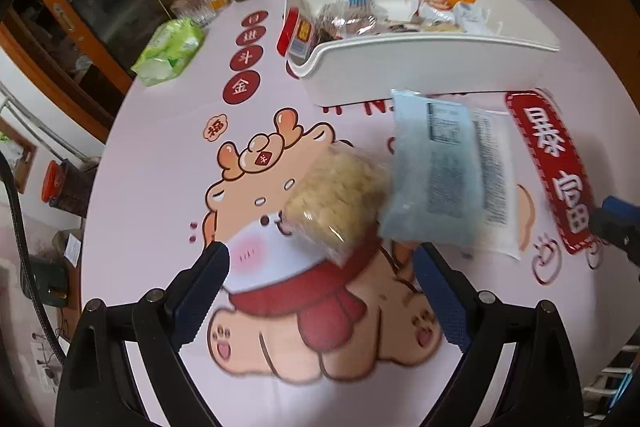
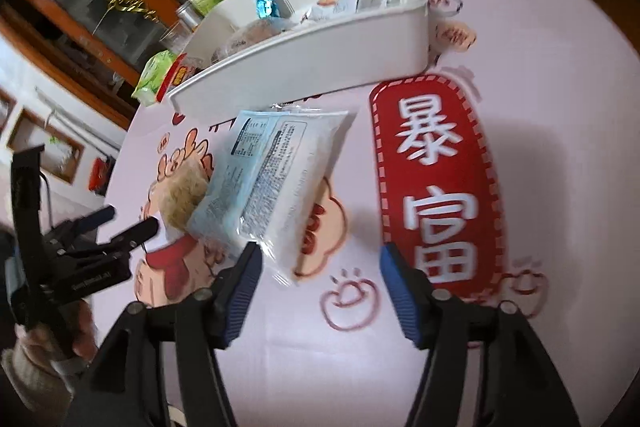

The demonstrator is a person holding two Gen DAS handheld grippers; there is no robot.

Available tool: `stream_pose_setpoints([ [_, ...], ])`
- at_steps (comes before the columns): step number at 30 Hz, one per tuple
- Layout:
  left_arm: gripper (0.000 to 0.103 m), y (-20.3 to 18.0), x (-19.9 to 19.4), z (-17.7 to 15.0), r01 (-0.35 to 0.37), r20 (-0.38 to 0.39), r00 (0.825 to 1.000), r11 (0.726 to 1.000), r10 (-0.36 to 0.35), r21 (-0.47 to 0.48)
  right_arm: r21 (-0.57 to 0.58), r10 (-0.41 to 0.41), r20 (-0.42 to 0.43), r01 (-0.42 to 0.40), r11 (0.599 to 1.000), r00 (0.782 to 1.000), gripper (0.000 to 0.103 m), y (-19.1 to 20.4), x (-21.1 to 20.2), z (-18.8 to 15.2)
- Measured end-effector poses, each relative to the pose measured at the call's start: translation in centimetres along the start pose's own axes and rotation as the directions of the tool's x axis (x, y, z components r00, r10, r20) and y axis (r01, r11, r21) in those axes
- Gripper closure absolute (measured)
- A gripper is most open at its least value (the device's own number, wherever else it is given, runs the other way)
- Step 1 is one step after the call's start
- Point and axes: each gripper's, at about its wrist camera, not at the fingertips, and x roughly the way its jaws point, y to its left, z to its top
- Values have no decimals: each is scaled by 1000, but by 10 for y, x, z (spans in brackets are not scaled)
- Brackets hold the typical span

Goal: Organize snacks
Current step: 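Move both grippers back toward the clear snack bag and light-blue bag, then grasp the clear crispy-snack bag with the left gripper while the right grasps the light-blue bag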

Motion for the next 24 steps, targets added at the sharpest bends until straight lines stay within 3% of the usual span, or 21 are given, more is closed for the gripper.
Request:
stream_pose_setpoints([
  [3, 11, 10, 23, 13, 58, -40, 998, 998, -57, 5, 44, 8, -5, -8, 999, 1000, 14, 6, 18, 9],
  [8, 10, 16, 58, 24, 164, -123, 980, 984, -155, 65, 63, -13, -19, 14, 998, 1000, 11, 23, 47, 24],
  [14, 10, 18, 82, 28, 185, -146, 975, 974, -165, 133, 64, -80, -21, 82, 995, 997, 6, 43, 80, 38],
  [17, 10, 23, 92, 33, 201, -159, 971, 971, -179, 133, -6, -155, -16, 155, 988, 988, 0, 62, 93, 38],
  [19, 10, 26, 99, 35, 226, -173, 964, 966, -203, 125, -66, -229, -21, 227, 972, 973, 0, 73, 100, 36],
  [24, 11, 23, 110, 36, 239, -185, 960, 959, -210, 152, -94, -262, -11, 260, 961, 965, 3, 83, 104, 34],
])
